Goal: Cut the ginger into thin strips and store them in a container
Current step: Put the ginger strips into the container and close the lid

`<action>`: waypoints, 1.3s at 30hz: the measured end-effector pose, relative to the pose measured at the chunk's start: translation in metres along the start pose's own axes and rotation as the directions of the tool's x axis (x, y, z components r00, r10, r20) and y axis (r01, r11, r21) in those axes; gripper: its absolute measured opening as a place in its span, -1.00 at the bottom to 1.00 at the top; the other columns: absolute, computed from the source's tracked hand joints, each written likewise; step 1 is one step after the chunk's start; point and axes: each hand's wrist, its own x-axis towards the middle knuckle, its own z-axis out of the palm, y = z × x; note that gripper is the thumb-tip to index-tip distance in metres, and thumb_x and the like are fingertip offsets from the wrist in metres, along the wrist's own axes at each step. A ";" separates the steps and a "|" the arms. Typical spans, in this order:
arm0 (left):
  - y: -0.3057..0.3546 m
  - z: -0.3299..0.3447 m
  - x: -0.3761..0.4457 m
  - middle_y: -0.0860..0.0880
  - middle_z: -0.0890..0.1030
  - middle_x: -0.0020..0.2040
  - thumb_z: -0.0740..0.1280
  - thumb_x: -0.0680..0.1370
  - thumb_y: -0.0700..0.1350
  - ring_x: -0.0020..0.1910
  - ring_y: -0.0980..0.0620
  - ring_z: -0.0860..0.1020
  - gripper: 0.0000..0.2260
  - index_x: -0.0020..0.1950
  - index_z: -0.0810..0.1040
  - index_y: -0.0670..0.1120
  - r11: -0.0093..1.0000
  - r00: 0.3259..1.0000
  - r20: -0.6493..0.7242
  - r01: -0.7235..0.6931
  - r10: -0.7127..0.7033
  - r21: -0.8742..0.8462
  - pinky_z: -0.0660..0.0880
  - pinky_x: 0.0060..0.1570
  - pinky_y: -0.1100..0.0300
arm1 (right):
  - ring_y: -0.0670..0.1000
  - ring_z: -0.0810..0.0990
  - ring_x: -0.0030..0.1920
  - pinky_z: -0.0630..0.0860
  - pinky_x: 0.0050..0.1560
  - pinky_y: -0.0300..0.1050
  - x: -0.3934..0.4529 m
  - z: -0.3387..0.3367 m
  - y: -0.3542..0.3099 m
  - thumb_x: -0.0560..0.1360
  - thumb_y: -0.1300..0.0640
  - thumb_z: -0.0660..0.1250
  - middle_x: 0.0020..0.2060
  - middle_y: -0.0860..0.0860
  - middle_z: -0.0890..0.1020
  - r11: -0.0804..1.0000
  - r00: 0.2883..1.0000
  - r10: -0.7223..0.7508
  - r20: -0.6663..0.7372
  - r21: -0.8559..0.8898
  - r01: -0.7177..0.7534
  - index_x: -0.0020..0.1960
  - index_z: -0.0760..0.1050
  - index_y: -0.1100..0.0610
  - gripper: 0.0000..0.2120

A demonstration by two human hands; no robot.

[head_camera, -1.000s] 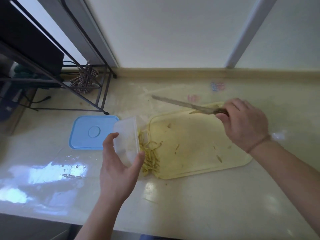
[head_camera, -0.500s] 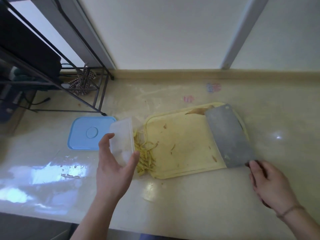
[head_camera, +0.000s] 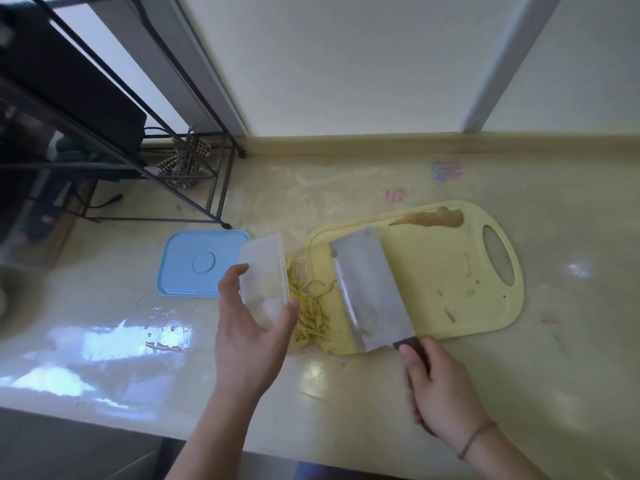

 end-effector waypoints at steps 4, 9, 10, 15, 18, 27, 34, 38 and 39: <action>-0.004 0.001 0.001 0.21 0.34 0.25 0.37 0.35 0.18 0.00 0.75 0.26 -0.34 0.41 0.23 0.20 1.000 1.000 -0.009 0.002 -0.002 -0.001 0.30 0.04 0.14 | 0.01 0.46 -0.66 0.41 -0.60 -0.20 -0.008 0.026 -0.017 0.70 0.11 0.23 -0.58 0.05 0.51 0.997 0.996 0.026 0.089 0.075 -0.032 -0.07 0.53 0.04 -0.81; -0.011 0.001 0.002 0.18 0.41 0.28 0.40 0.36 0.12 0.09 0.70 0.25 -0.40 0.36 0.27 0.22 0.997 0.998 -0.055 -0.008 0.004 -0.075 0.32 0.05 0.32 | -0.01 0.49 -0.66 0.46 -0.57 -0.18 -0.022 0.044 -0.034 0.66 0.05 0.27 -0.60 0.03 0.54 0.995 0.997 -0.038 0.068 0.092 0.032 -0.11 0.49 0.06 -0.82; -0.012 0.001 0.002 0.16 0.42 0.29 0.40 0.36 0.10 0.10 0.70 0.26 -0.41 0.34 0.28 0.23 0.995 0.998 -0.067 -0.002 -0.005 -0.101 0.31 0.06 0.37 | -0.04 0.49 -0.65 0.50 -0.52 -0.12 -0.024 0.047 -0.037 0.65 0.02 0.28 -0.59 0.02 0.54 0.995 0.996 -0.057 0.064 0.084 0.052 -0.11 0.47 0.05 -0.81; -0.029 -0.008 0.008 0.08 0.51 0.33 0.40 0.31 0.22 0.37 0.07 0.49 -0.47 0.24 0.34 0.38 0.947 0.991 -0.084 0.070 -0.101 -0.313 0.50 0.26 -0.11 | -0.02 0.50 -0.53 0.56 -0.36 0.04 -0.024 0.047 -0.050 0.42 -0.33 0.14 -0.50 -0.10 0.58 0.991 0.990 -0.128 0.054 0.049 0.126 -0.11 0.45 -0.02 -0.61; -0.043 -0.013 0.014 0.03 0.56 0.27 0.40 0.29 0.15 0.17 -0.13 0.65 -0.45 0.26 0.38 0.24 0.805 0.982 -0.018 0.145 -0.189 -0.576 0.61 0.02 -0.14 | 0.00 0.50 -0.55 0.44 -0.45 -0.06 -0.020 0.036 -0.062 0.47 -0.30 0.21 -0.47 0.01 0.57 0.982 0.990 -0.143 0.017 0.126 0.140 -0.10 0.47 -0.04 -0.67; -0.066 -0.020 0.025 -0.10 0.63 0.25 0.31 0.29 0.13 0.01 -0.11 0.61 -0.50 0.23 0.44 0.13 0.754 0.978 -0.041 0.132 -0.206 -0.644 0.51 -0.06 -0.02 | -0.20 0.52 -0.35 0.39 -0.29 -0.40 0.040 -0.028 -0.028 0.65 0.14 0.32 -0.34 -0.05 0.63 0.997 0.985 -0.043 -0.168 0.051 0.052 -0.15 0.57 -0.04 -0.78; -0.081 -0.034 0.032 -0.05 0.66 0.21 0.26 0.33 0.15 0.01 -0.21 0.60 -0.44 0.29 0.53 -0.02 0.859 0.987 -0.046 0.110 -0.153 -0.500 0.53 -0.11 -0.03 | 0.17 0.57 -0.26 0.45 -0.23 -0.09 0.058 -0.036 -0.025 0.66 0.14 0.32 -0.30 0.14 0.67 0.969 0.978 -0.125 -0.164 -0.230 0.086 -0.10 0.52 0.05 -0.85; -0.088 -0.039 0.035 -0.04 0.68 0.19 0.25 0.31 0.10 0.03 -0.15 0.63 -0.57 0.16 0.63 0.21 0.839 0.987 0.017 0.145 -0.160 -0.524 0.53 0.09 -0.19 | 0.22 0.56 -0.32 0.38 -0.26 -0.01 0.060 -0.042 -0.025 0.62 0.01 0.33 -0.46 -0.02 0.50 0.878 0.979 -0.141 -0.149 -0.476 0.054 -0.18 0.46 0.07 -0.76; -0.090 -0.039 0.035 -0.05 0.68 0.19 0.25 0.31 0.09 0.06 -0.15 0.63 -0.56 0.16 0.63 0.21 0.830 0.987 0.026 0.148 -0.160 -0.538 0.54 0.11 -0.18 | 0.23 0.58 -0.34 0.37 -0.27 -0.02 0.061 -0.043 -0.026 0.62 0.00 0.34 -0.49 -0.06 0.45 0.855 0.978 -0.154 -0.141 -0.516 0.060 -0.21 0.43 0.05 -0.73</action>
